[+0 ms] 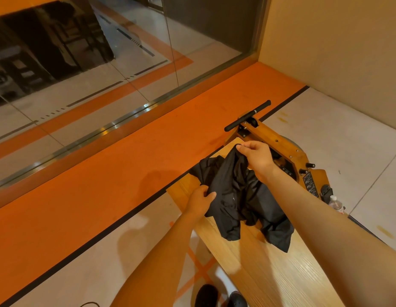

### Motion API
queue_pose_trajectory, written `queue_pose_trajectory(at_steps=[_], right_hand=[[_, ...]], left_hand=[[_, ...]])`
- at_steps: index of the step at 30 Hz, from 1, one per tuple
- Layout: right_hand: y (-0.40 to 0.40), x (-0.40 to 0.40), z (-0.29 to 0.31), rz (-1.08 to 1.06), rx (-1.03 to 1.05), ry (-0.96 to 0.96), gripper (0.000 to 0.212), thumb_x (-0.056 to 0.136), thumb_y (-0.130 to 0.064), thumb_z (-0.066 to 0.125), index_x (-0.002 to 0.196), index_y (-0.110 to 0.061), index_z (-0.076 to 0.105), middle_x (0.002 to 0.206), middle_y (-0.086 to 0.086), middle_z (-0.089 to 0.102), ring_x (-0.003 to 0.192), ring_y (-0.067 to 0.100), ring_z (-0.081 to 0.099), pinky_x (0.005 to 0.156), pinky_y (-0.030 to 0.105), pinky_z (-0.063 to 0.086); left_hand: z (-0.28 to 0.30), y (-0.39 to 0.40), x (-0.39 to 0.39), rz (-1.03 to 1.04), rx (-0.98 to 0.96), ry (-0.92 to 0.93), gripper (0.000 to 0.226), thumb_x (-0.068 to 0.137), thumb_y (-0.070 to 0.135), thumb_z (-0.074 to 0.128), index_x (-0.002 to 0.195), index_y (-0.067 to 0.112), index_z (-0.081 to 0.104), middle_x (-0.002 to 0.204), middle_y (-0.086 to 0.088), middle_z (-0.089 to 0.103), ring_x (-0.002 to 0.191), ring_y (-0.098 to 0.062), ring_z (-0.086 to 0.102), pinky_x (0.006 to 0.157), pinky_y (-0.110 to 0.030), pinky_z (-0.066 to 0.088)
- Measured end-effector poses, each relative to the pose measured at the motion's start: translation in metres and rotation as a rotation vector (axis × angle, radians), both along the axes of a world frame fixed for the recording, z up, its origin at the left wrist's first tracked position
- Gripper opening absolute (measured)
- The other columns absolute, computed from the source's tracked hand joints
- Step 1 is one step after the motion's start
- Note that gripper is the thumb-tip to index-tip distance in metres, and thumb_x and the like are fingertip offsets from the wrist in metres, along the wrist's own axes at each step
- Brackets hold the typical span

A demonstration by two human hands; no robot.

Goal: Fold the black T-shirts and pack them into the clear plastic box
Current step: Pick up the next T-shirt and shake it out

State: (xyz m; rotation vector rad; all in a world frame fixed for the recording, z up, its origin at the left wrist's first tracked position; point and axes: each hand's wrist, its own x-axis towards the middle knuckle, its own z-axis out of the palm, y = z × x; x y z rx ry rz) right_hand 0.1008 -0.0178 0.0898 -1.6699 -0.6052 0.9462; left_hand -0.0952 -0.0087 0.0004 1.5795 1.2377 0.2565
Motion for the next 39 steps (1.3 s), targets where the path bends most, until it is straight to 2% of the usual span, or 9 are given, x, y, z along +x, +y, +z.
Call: queue_pose_trajectory(at_steps=[4, 10, 14, 16, 19, 23, 29, 33, 39], right_hand=[[-0.006, 0.015, -0.011, -0.038, -0.038, 0.025, 0.013, 0.094, -0.010, 0.064, 0.081, -0.008, 0.067, 0.080, 0.007, 0.065, 0.075, 0.022, 0.063, 0.069, 0.034, 0.054], [-0.020, 0.034, -0.032, -0.101, -0.148, -0.014, 0.013, 0.094, -0.012, 0.064, 0.094, 0.000, 0.069, 0.082, 0.010, 0.064, 0.076, 0.024, 0.061, 0.073, 0.041, 0.054], [-0.028, 0.040, -0.043, -0.145, -0.195, 0.013, 0.014, 0.093, -0.012, 0.065, 0.079, -0.011, 0.066, 0.080, 0.007, 0.064, 0.077, 0.023, 0.061, 0.073, 0.040, 0.054], [-0.032, 0.042, -0.047, -0.163, -0.203, 0.029, 0.017, 0.093, -0.011, 0.065, 0.076, -0.012, 0.065, 0.079, 0.007, 0.063, 0.076, 0.022, 0.061, 0.068, 0.036, 0.053], [-0.036, 0.042, -0.053, -0.170, -0.217, 0.020, 0.018, 0.093, -0.011, 0.066, 0.075, -0.013, 0.064, 0.078, 0.006, 0.063, 0.075, 0.021, 0.061, 0.062, 0.030, 0.051], [-0.039, 0.041, -0.060, -0.165, -0.249, 0.010, 0.017, 0.093, -0.013, 0.067, 0.076, -0.015, 0.065, 0.082, 0.008, 0.066, 0.077, 0.024, 0.063, 0.060, 0.030, 0.049], [-0.045, 0.035, -0.065, -0.156, -0.267, 0.009, 0.018, 0.094, -0.015, 0.065, 0.076, -0.016, 0.063, 0.084, 0.012, 0.065, 0.075, 0.026, 0.061, 0.058, 0.029, 0.047], [-0.051, 0.039, -0.068, -0.198, -0.281, 0.042, 0.017, 0.093, -0.015, 0.066, 0.076, -0.016, 0.065, 0.089, 0.017, 0.067, 0.081, 0.030, 0.062, 0.069, 0.041, 0.054], [-0.054, 0.039, -0.069, -0.219, -0.270, 0.081, 0.019, 0.093, -0.011, 0.065, 0.075, -0.016, 0.064, 0.079, 0.009, 0.063, 0.072, 0.023, 0.059, 0.061, 0.029, 0.048]], left_hand=[[0.003, 0.011, -0.010, 0.038, -0.009, -0.021, 0.016, 0.095, 0.019, 0.059, 0.106, 0.011, 0.052, 0.104, -0.018, 0.060, 0.098, -0.028, 0.060, 0.082, -0.039, 0.049], [0.016, 0.028, -0.026, -0.047, -0.007, -0.113, 0.009, 0.094, 0.008, 0.057, 0.094, 0.011, 0.049, 0.099, -0.014, 0.056, 0.090, -0.021, 0.055, 0.073, -0.029, 0.043], [0.024, 0.038, -0.032, -0.043, -0.093, -0.121, 0.019, 0.090, 0.015, 0.066, 0.094, 0.024, 0.050, 0.111, -0.014, 0.064, 0.103, -0.027, 0.062, 0.084, -0.045, 0.052], [0.026, 0.042, -0.034, -0.049, -0.062, -0.113, 0.023, 0.087, 0.016, 0.070, 0.089, 0.023, 0.048, 0.106, -0.012, 0.064, 0.100, -0.024, 0.063, 0.083, -0.044, 0.053], [0.029, 0.047, -0.039, -0.083, 0.004, -0.067, 0.028, 0.085, 0.014, 0.073, 0.078, 0.019, 0.046, 0.082, 0.003, 0.057, 0.080, -0.011, 0.058, 0.066, -0.020, 0.044], [0.026, 0.054, -0.048, -0.145, 0.101, 0.050, 0.028, 0.086, 0.007, 0.069, 0.076, 0.018, 0.045, 0.070, 0.005, 0.048, 0.071, -0.013, 0.050, 0.061, -0.022, 0.040], [0.028, 0.054, -0.042, -0.151, 0.068, 0.045, 0.034, 0.095, -0.005, 0.043, 0.075, 0.018, 0.057, 0.115, -0.016, 0.060, 0.112, -0.035, 0.054, 0.092, -0.043, 0.045], [0.026, 0.055, -0.042, -0.146, -0.030, 0.012, 0.032, 0.088, -0.008, 0.053, 0.088, 0.022, 0.063, 0.120, -0.011, 0.057, 0.115, -0.030, 0.056, 0.083, -0.028, 0.051], [0.022, 0.054, -0.047, -0.298, -0.017, 0.093, 0.047, 0.080, -0.013, 0.060, 0.111, 0.022, 0.055, 0.128, -0.003, 0.046, 0.117, -0.028, 0.054, 0.075, -0.025, 0.053]])
